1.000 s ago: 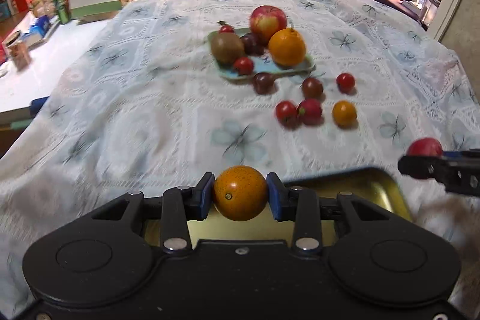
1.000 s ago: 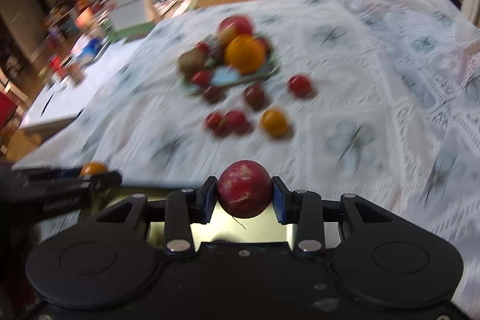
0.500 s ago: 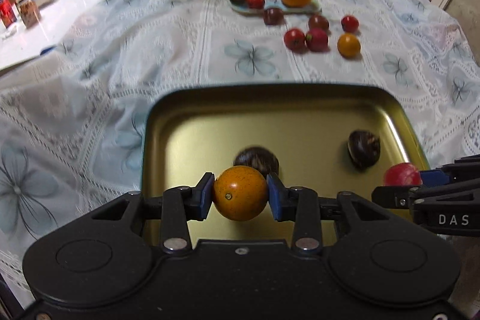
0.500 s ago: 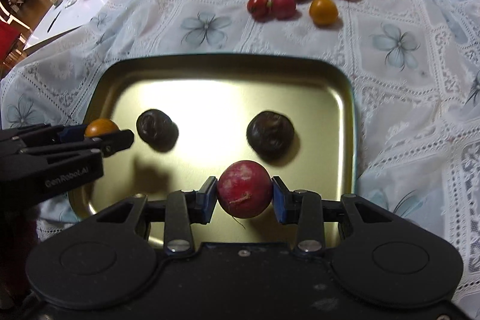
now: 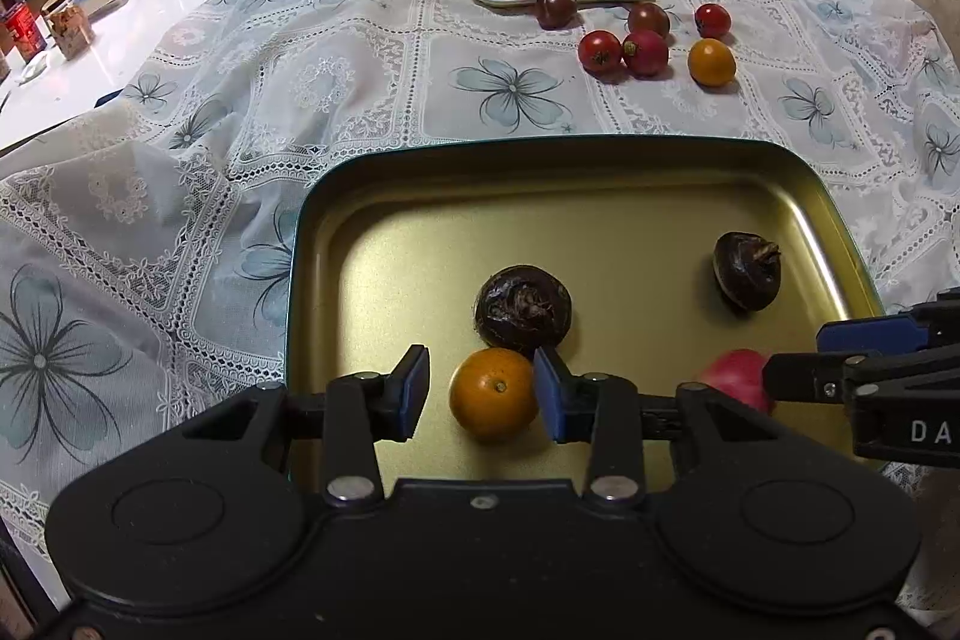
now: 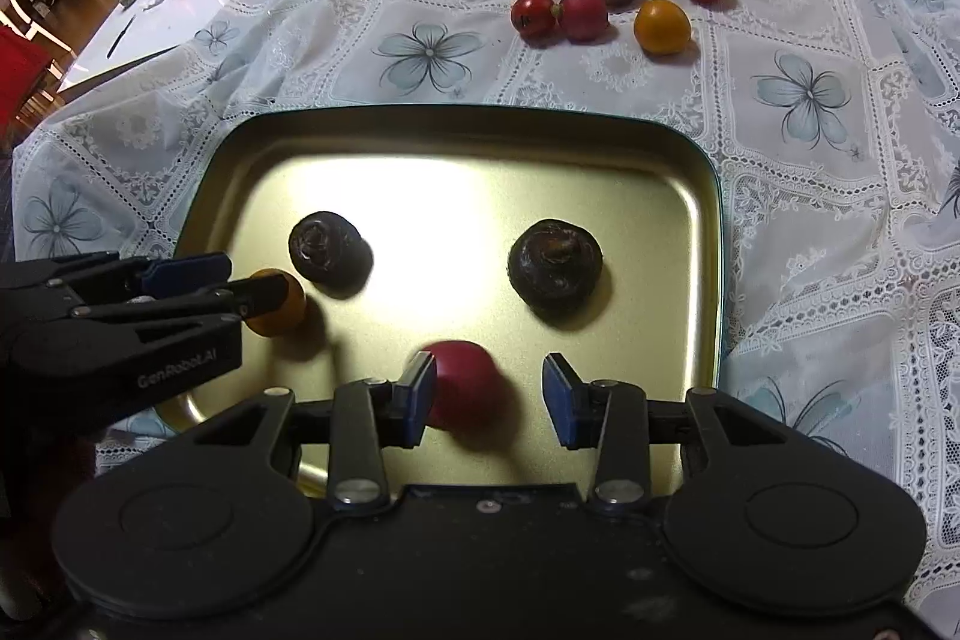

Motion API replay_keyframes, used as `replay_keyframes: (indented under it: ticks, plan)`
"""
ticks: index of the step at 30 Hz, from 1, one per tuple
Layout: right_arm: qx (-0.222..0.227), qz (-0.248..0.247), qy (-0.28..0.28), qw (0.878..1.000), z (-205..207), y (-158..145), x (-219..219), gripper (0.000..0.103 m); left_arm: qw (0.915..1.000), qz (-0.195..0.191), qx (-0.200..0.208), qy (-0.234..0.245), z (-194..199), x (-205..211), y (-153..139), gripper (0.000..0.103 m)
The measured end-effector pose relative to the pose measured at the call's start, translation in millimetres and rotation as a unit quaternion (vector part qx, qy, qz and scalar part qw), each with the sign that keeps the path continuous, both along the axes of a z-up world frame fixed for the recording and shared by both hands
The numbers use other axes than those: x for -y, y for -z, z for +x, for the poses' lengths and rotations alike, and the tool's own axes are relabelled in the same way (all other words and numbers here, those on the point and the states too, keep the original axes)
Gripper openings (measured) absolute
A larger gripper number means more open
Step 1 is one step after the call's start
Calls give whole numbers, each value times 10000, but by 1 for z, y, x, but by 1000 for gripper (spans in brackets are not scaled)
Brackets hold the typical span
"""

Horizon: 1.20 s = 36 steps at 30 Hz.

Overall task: Organize fruits
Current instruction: 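Carry radish and tomato to the tray and open both grippers, then grasp a yellow-orange tomato with the right gripper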

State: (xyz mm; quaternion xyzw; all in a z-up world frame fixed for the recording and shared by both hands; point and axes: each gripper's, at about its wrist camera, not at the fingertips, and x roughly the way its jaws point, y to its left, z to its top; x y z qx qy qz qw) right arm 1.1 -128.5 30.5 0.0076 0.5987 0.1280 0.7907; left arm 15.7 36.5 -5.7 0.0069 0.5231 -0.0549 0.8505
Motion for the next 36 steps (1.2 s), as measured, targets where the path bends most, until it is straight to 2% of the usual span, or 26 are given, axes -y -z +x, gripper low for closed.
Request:
replay_keyframes:
  ticks: [23,29,36]
  plan:
    - [-43,69,66,9999,1,-3,3,42,10000,-13,-29,-10,0,1,-1,48]
    - [128,77,229,9996,13,-14,14,42,9999,0,125,72,12,3,-13,49]
    - [590,-141,755,9953,59,-22,42,42,9993,37,373,89,49,9,-27,49]
